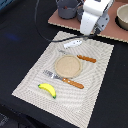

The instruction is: Interact with the objects in diverse but meaningful ways.

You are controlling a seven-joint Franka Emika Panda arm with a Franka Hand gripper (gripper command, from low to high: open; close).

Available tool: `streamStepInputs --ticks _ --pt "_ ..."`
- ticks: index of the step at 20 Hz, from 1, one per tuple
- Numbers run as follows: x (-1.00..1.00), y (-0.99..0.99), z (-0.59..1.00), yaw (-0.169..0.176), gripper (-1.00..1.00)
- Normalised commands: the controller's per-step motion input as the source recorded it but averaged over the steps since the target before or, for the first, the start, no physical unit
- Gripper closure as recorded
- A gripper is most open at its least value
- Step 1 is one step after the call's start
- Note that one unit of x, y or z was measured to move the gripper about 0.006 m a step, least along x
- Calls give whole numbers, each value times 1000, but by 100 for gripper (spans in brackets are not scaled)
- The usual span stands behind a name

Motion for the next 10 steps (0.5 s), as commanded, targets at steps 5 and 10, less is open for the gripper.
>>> streamStepInputs --ticks 5,10 --pt "-847 179 -142 164 -100" --pt "-611 14 -347 138 -100"
